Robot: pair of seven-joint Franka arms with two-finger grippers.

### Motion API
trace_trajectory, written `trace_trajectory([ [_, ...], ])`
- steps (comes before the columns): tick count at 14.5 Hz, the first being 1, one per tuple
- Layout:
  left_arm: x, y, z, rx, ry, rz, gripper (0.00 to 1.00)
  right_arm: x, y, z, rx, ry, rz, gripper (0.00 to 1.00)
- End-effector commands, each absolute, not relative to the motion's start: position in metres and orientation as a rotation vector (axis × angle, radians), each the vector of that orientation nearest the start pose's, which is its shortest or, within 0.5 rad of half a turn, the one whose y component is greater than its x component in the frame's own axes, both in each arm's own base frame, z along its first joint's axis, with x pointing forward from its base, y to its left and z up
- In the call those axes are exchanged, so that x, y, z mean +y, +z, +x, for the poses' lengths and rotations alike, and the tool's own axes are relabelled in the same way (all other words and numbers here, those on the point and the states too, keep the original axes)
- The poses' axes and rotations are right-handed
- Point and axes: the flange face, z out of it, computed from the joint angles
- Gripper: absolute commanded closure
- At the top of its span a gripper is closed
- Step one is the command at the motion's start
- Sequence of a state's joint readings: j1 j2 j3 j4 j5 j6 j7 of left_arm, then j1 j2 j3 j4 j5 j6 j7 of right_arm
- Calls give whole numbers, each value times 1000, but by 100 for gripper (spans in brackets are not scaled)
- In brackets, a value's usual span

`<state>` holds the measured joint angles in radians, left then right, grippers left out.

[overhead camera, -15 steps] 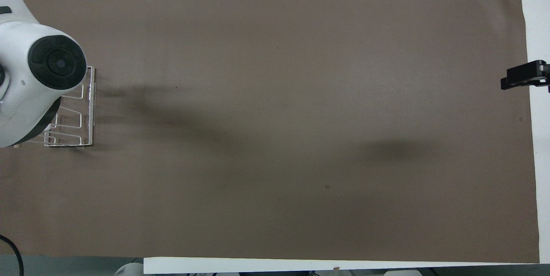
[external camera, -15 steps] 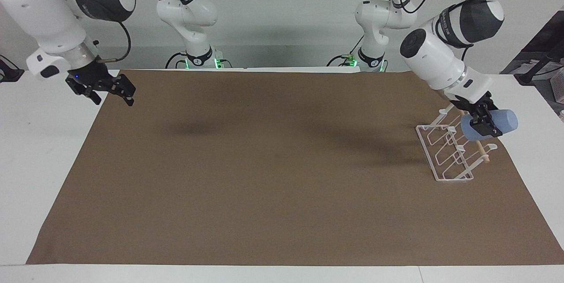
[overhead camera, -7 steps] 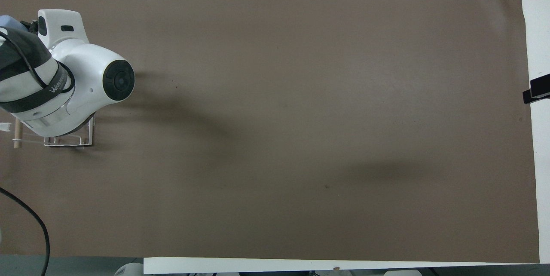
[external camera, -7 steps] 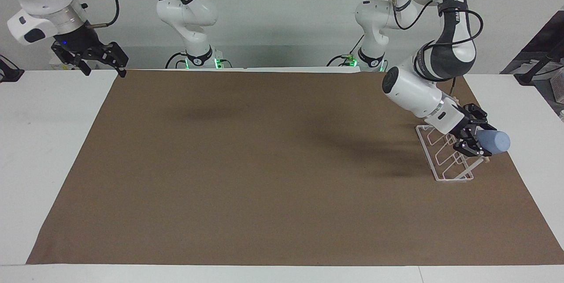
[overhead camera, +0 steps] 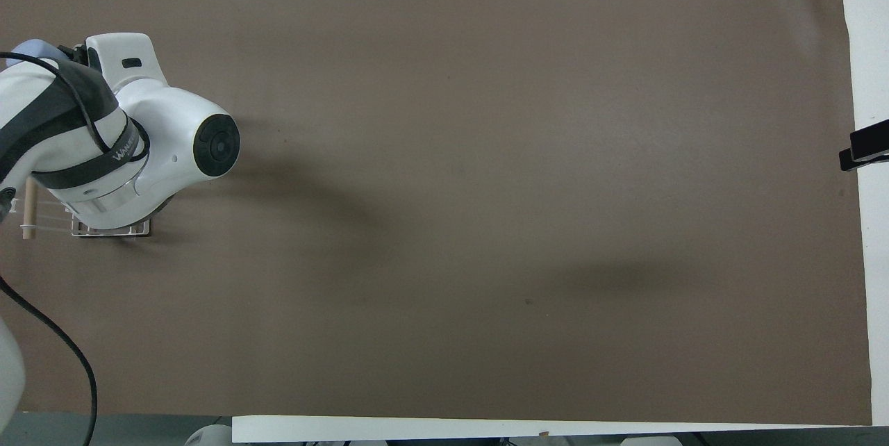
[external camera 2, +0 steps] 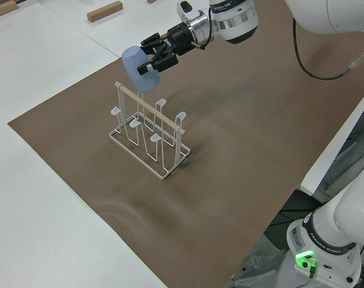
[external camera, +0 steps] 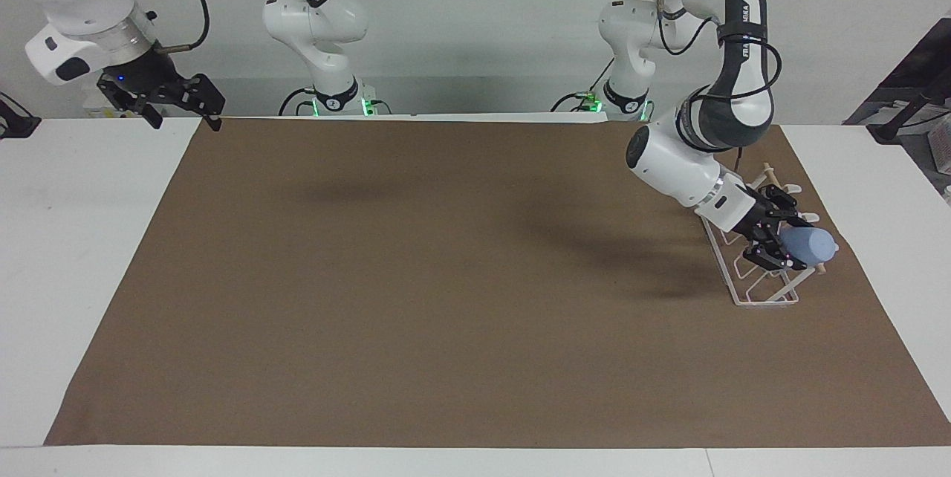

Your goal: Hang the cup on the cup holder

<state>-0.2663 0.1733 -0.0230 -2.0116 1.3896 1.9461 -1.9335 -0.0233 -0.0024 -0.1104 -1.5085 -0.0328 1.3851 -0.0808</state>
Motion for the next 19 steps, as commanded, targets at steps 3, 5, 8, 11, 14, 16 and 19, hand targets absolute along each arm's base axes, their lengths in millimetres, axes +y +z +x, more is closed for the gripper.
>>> trace_trajectory([
  [3, -96, 389, 572, -926, -1217, -1939, 60, -76, 640, 529, 92, 215, -3162, 1],
  [5, -91, 386, 574, -939, -1216, -1954, 60, -75, 640, 529, 90, 214, -3156, 1],
  [8, -84, 384, 577, -964, -1225, -1982, 59, -75, 640, 529, 90, 214, -3156, 1],
  [11, -78, 382, 580, -989, -1230, -2000, 59, -76, 640, 529, 92, 216, -3154, 1],
  [14, -78, 378, 577, -993, -1222, -2017, 56, -75, 640, 529, 90, 216, -3154, 1],
  [16, -79, 376, 577, -1003, -1218, -2028, 51, -75, 640, 529, 92, 220, -3153, 1],
  [19, -78, 377, 577, -1014, -1202, -2024, 4, -75, 639, 528, 90, 228, -3154, 1],
])
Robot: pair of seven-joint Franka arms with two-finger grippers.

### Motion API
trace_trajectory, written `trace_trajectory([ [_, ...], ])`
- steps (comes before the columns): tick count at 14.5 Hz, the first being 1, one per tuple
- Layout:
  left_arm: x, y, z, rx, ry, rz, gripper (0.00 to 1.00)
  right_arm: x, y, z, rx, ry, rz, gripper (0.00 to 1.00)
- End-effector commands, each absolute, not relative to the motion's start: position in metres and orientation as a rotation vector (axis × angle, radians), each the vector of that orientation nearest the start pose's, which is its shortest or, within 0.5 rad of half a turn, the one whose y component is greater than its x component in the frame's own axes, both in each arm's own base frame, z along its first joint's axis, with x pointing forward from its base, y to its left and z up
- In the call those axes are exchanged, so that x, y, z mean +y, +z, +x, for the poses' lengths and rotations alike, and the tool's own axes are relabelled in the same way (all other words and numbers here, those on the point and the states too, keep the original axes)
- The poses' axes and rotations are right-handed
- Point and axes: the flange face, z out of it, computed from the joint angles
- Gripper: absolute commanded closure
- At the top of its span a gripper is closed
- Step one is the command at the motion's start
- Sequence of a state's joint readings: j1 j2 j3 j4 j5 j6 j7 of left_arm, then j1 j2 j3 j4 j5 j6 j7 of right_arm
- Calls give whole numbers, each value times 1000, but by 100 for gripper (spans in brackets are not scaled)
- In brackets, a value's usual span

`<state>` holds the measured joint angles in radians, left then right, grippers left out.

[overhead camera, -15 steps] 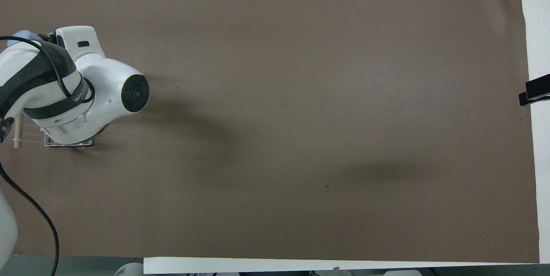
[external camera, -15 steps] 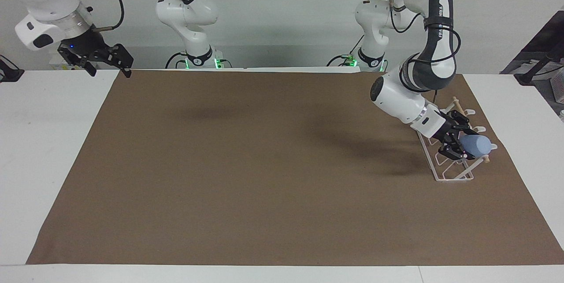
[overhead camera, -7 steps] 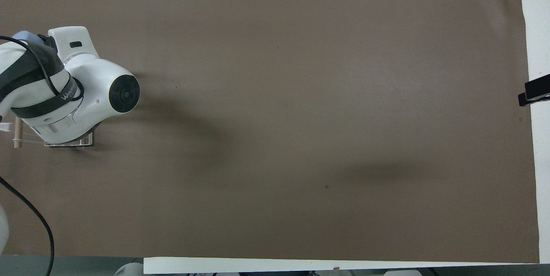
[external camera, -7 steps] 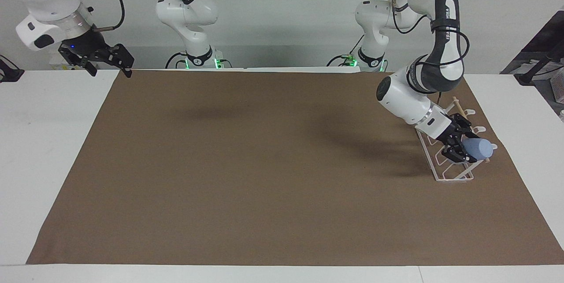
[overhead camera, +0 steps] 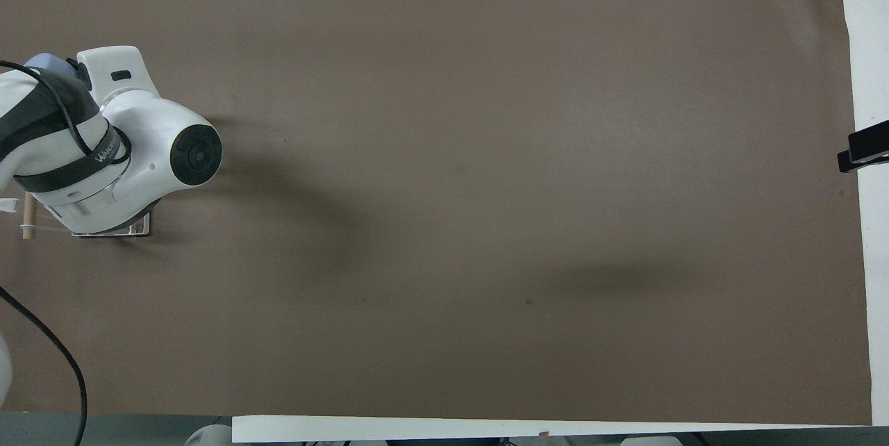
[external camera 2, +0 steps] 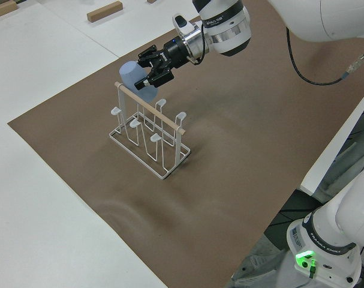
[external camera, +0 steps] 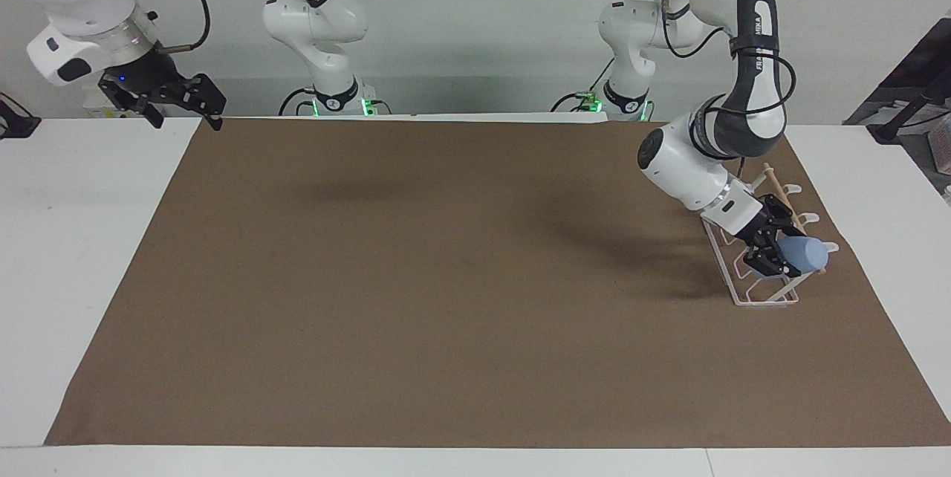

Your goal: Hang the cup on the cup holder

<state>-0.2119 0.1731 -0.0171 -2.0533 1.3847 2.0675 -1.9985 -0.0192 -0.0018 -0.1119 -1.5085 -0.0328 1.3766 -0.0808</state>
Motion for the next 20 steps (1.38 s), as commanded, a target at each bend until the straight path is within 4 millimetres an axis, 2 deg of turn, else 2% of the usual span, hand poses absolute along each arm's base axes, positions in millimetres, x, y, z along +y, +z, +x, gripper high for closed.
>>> trace_trajectory([
  [1, -78, 378, 576, -1010, -1200, -2020, 0, -75, 639, 528, 93, 228, -3154, 1],
  [4, -81, 382, 575, -1051, -1178, -2001, 0, -75, 639, 528, 93, 228, -3154, 1],
  [5, -83, 392, 576, -1073, -1166, -2006, 0, -76, 639, 528, 95, 228, -3154, 1],
  [8, -86, 433, 578, -1077, -1007, -2118, 0, -75, 640, 528, 93, 226, -3154, 1],
  [11, -92, 474, 592, -1125, -862, -2233, 0, -75, 640, 528, 93, 226, -3154, 1],
  [14, -93, 511, 594, -1172, -648, -2449, 0, -75, 640, 528, 93, 226, -3154, 1],
  [17, -78, 535, 587, -1124, -515, -2601, 0, -75, 641, 528, 93, 223, -3154, 1],
  [19, -78, 538, 581, -1027, -398, -2722, 0, -75, 641, 528, 93, 223, -3154, 1],
  [20, -69, 539, 580, -978, -346, -2760, 0, -75, 641, 528, 93, 223, -3154, 1],
])
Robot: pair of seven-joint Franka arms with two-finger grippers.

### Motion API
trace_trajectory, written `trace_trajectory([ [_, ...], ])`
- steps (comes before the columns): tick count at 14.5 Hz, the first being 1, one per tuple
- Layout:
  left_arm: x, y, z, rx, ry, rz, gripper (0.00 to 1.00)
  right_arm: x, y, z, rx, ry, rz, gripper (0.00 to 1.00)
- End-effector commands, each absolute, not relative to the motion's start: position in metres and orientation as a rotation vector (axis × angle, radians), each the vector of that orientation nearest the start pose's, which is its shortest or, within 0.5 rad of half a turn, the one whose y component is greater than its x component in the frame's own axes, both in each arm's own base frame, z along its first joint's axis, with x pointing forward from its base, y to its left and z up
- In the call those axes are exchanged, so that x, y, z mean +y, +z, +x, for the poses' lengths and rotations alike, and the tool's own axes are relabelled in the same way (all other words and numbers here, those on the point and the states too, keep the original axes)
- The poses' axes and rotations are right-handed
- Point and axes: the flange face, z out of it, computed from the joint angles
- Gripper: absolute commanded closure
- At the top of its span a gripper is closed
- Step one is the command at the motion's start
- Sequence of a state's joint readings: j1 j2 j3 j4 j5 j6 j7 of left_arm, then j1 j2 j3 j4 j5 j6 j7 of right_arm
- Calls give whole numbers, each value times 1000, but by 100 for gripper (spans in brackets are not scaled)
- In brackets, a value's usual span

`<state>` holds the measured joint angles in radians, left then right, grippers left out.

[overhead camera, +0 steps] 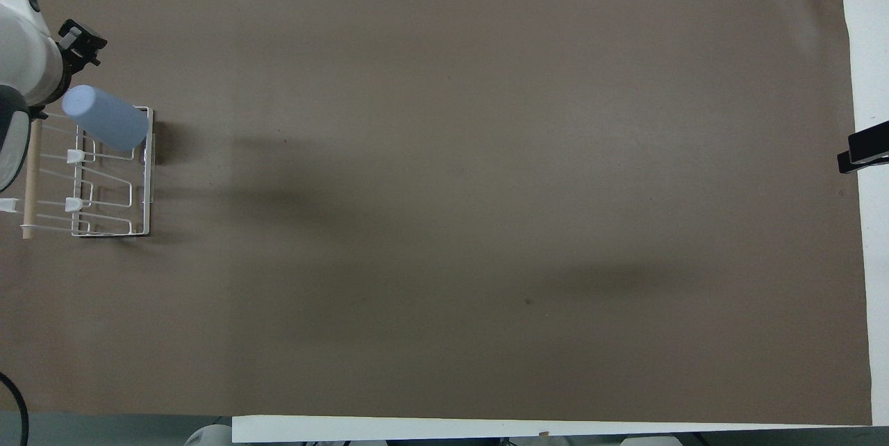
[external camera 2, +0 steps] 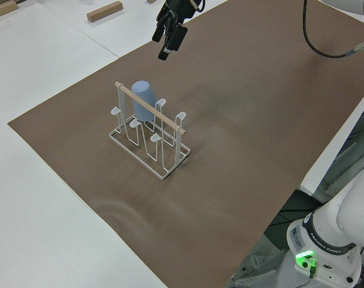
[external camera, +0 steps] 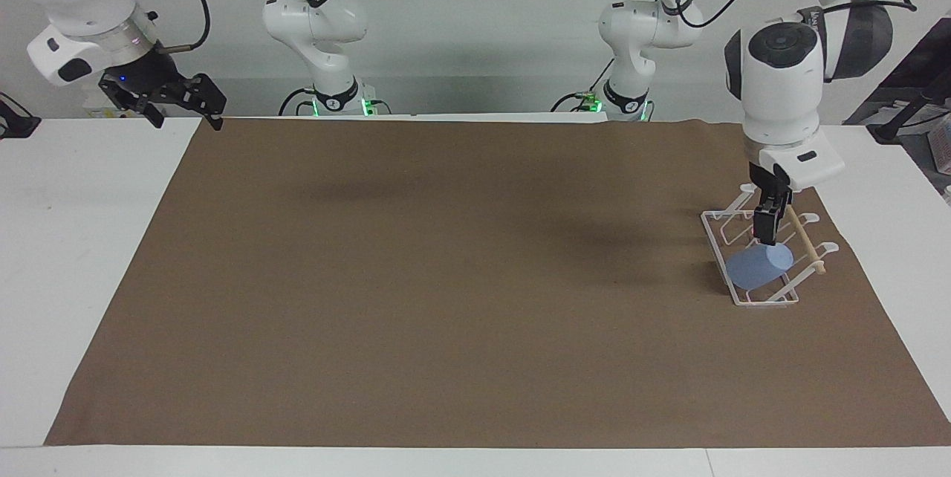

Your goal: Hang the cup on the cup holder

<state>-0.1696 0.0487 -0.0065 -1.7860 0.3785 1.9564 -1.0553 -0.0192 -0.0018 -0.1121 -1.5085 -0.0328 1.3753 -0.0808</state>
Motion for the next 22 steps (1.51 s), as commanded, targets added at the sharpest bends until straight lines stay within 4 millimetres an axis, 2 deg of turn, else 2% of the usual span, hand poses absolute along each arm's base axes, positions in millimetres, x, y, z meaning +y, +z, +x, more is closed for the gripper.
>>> trace_trajectory([
  [1, -64, 539, 578, -888, -300, -2791, 0, -75, 641, 528, 93, 223, -3154, 1],
  [2, -62, 540, 576, -775, -254, -2825, 0, -75, 641, 528, 93, 223, -3154, 1],
  [4, -42, 545, 575, -583, -165, -2903, 0, -75, 642, 527, 93, 221, -3154, 1],
  [6, -32, 558, 576, -369, -96, -2959, 0, -75, 642, 527, 95, 221, -3154, 1],
  [10, -37, 574, 568, -95, 7, -2971, 0, -75, 642, 527, 95, 221, -3154, 1],
  [12, -46, 584, 562, -15, 34, -3024, 0, -75, 642, 527, 95, 221, -3154, 1],
  [15, -51, 620, 556, 30, 44, -3110, 0, -75, 642, 527, 95, 221, -3154, 1],
  [18, -45, 621, 561, 50, 7, -3114, 0, -75, 642, 527, 95, 221, -3154, 1],
  [20, -46, 625, 568, 61, -93, -3119, 0, -75, 642, 527, 95, 221, -3154, 1],
  [22, -47, 624, 566, 51, -75, -3141, 0, -75, 642, 527, 95, 221, -3154, 1],
])
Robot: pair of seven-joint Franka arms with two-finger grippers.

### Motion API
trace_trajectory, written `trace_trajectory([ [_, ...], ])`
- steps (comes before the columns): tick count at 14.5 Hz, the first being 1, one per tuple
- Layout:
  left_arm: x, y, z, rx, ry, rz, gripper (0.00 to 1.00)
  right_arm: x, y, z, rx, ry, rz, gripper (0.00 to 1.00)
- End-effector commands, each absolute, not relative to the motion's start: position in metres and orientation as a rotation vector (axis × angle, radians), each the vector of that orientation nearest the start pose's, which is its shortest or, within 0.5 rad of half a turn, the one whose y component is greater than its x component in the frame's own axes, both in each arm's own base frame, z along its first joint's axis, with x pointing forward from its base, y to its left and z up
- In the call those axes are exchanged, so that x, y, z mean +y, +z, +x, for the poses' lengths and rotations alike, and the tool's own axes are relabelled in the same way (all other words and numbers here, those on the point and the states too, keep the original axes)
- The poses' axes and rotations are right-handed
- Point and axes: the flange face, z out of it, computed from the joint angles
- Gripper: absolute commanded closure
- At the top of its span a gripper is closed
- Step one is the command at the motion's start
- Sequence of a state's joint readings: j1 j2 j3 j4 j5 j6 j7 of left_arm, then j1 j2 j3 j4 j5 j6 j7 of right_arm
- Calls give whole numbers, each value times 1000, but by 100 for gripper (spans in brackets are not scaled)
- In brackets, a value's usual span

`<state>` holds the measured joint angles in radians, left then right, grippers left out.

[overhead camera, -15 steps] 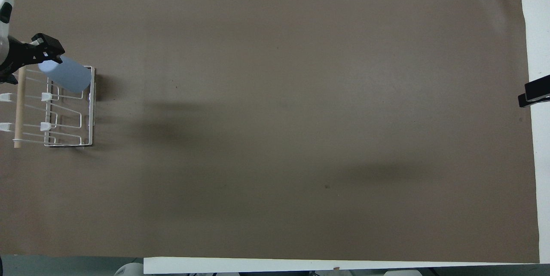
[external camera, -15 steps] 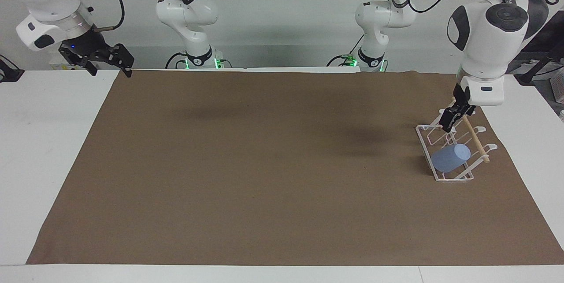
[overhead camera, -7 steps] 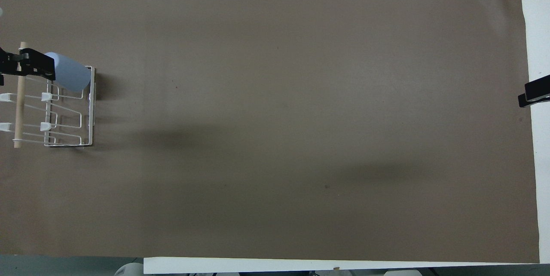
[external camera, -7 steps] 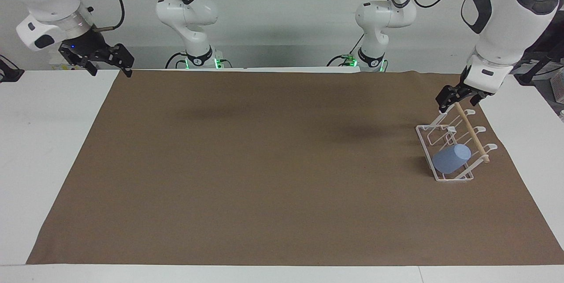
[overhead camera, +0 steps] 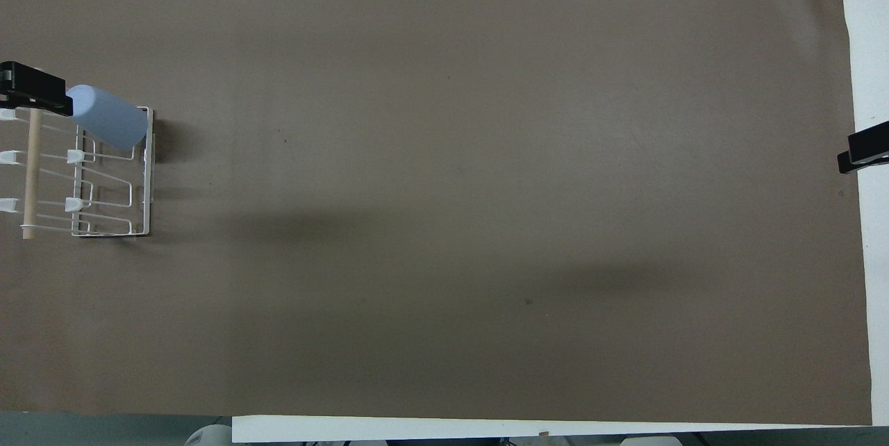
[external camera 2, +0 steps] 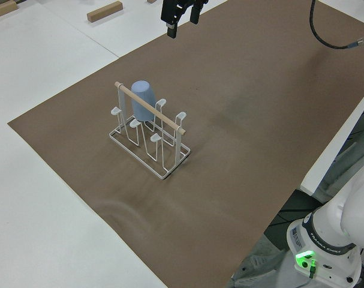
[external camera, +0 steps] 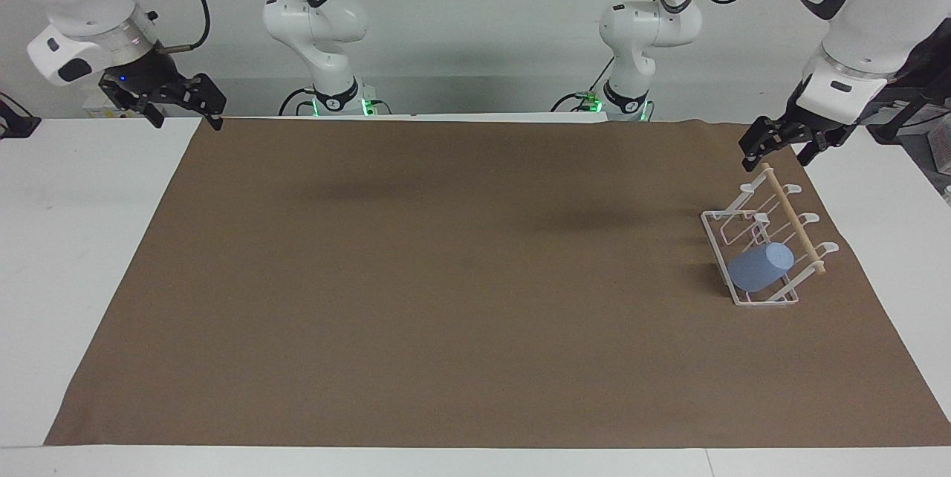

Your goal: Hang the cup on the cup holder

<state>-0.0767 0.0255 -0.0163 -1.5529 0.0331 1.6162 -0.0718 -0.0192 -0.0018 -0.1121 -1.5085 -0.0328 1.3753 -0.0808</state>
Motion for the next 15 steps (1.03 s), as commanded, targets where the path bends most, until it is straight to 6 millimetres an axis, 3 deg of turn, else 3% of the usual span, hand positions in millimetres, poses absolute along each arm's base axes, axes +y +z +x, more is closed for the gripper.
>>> trace_trajectory([
  [1, -46, 621, 563, 56, -49, -3137, 0, -75, 642, 527, 95, 221, -3154, 1],
  [6, -45, 610, 555, 111, -3, -3132, 0, -75, 642, 527, 95, 221, -3154, 1],
  [9, -43, 597, 539, 118, 40, -3130, 0, -75, 642, 527, 95, 221, -3154, 1],
  [15, -38, 609, 538, 101, 10, -3138, 0, -74, 642, 527, 94, 222, -3159, 1],
])
